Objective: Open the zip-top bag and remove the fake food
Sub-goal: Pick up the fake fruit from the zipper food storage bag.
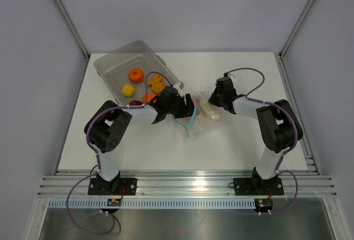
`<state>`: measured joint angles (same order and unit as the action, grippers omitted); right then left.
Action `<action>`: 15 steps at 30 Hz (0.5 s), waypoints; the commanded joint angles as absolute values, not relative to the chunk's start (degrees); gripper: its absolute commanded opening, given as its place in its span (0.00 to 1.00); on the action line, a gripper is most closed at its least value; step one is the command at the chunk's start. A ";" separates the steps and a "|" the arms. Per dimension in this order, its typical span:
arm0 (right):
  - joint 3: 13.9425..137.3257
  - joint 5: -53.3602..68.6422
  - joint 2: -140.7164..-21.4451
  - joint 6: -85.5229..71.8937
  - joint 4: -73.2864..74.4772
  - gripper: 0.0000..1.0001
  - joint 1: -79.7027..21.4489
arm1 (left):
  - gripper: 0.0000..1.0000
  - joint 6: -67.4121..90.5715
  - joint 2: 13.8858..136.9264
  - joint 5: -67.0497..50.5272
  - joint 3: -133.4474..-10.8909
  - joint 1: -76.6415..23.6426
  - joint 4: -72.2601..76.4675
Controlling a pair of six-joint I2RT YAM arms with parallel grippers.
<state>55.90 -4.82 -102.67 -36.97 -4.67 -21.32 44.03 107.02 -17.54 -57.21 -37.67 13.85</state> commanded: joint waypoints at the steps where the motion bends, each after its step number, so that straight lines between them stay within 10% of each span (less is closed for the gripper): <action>1: 56.16 -3.34 -101.43 -37.88 -4.83 0.00 -21.18 | 0.68 43.95 108.02 -18.28 -59.68 -38.41 16.61; 15: 56.78 -2.99 -102.57 -39.20 -4.14 0.00 -21.18 | 0.79 41.75 108.46 -16.44 -61.44 -40.60 14.68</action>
